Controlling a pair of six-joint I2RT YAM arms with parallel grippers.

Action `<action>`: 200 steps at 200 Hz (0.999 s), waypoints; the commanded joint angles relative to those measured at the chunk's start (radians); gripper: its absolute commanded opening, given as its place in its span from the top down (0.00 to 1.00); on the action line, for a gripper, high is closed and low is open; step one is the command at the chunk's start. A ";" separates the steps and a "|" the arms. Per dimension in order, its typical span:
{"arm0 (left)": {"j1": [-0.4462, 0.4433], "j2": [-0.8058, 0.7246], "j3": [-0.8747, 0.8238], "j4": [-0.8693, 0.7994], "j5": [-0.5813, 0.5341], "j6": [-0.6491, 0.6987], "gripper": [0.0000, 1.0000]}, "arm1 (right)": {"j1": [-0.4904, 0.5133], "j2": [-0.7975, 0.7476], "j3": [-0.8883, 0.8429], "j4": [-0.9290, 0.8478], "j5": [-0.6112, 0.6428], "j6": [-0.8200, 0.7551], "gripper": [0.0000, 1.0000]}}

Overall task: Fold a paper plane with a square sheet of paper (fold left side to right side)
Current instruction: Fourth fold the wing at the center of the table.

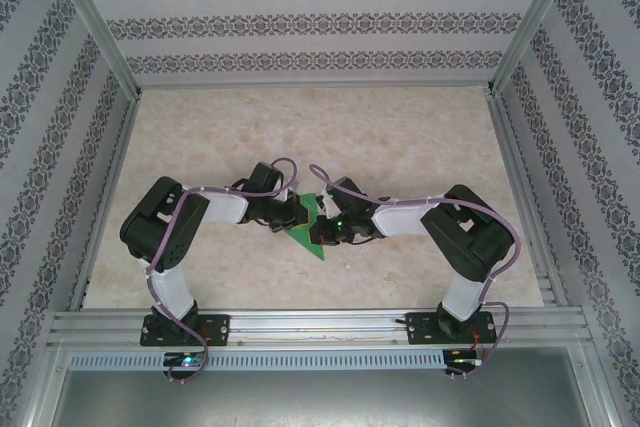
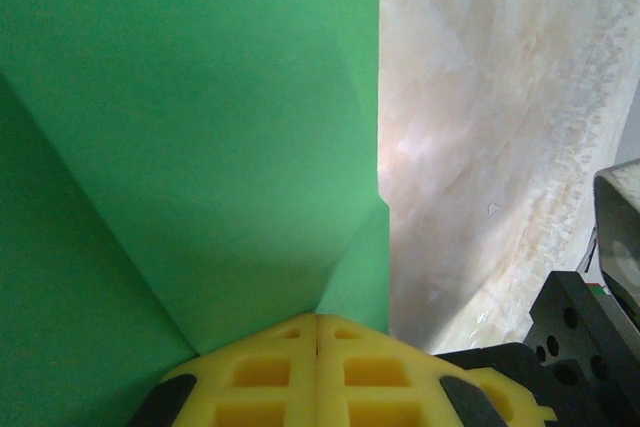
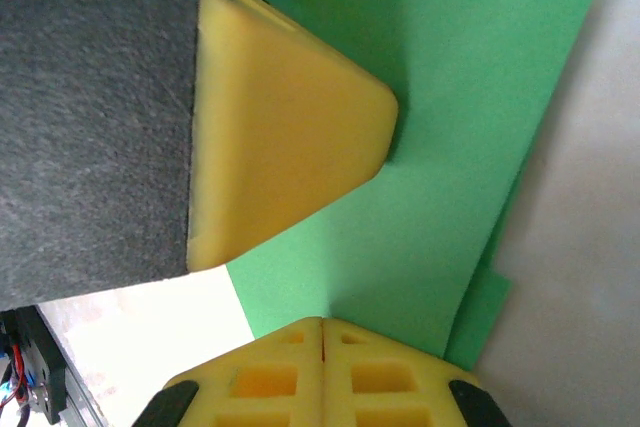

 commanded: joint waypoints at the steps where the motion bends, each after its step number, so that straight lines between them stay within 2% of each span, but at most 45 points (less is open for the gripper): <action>1: 0.036 0.045 0.030 -0.022 -0.088 0.041 1.00 | 0.000 0.063 -0.051 -0.206 0.118 -0.034 1.00; 200: 0.217 0.150 0.270 -0.167 -0.078 0.175 1.00 | -0.005 0.058 -0.066 -0.154 0.066 -0.022 1.00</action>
